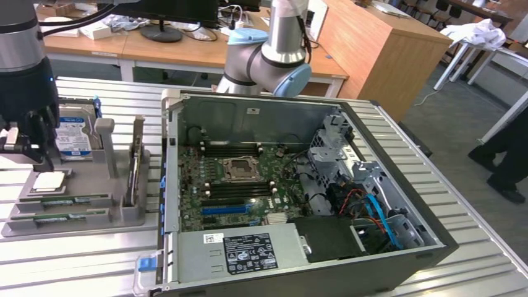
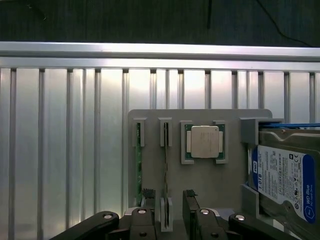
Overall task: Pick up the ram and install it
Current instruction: 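Pick up the ram and move it above insertion slot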
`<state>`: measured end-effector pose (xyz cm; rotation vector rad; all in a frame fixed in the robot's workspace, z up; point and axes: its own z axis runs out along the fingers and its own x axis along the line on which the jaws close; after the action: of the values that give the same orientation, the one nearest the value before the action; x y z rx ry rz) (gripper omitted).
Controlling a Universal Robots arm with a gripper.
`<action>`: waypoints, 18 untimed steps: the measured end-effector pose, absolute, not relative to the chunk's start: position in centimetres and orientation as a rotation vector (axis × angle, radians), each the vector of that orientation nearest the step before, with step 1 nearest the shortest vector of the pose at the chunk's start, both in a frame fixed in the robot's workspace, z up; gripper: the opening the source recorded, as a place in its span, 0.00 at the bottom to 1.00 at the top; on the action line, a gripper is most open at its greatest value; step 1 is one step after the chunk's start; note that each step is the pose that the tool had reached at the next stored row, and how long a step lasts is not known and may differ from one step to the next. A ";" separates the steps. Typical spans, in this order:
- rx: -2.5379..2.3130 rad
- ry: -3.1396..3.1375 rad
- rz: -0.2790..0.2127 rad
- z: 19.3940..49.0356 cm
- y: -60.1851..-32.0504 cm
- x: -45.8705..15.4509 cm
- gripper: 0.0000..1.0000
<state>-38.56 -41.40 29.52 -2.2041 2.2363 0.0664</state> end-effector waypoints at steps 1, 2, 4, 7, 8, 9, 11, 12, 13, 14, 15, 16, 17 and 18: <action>-2.204 2.236 0.066 29.4 -41.4 -38.6 0.36; -2.204 2.236 0.067 29.4 -41.4 -38.6 0.36; -2.205 2.236 0.066 29.3 -41.4 -38.6 0.36; -2.206 2.234 0.066 29.1 -41.4 -38.6 0.36; -2.207 2.234 0.066 29.0 -41.4 -38.6 0.36; -2.207 2.233 0.066 28.9 -41.4 -38.6 0.36; -2.208 2.232 0.066 28.8 -41.4 -38.6 0.36; -2.209 2.232 0.066 28.7 -41.5 -38.6 0.36; -2.209 2.232 0.066 28.7 -41.5 -38.6 0.36; -2.210 2.231 0.066 28.6 -41.5 -38.6 0.36; -2.210 2.231 0.067 28.5 -41.5 -38.6 0.36; -2.210 2.230 0.066 28.5 -41.5 -38.6 0.36; -2.211 2.230 0.066 28.4 -41.5 -38.6 0.36; -2.211 2.230 0.066 28.3 -41.5 -38.6 0.36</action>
<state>-38.57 -41.48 28.34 -2.2112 2.2295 0.0664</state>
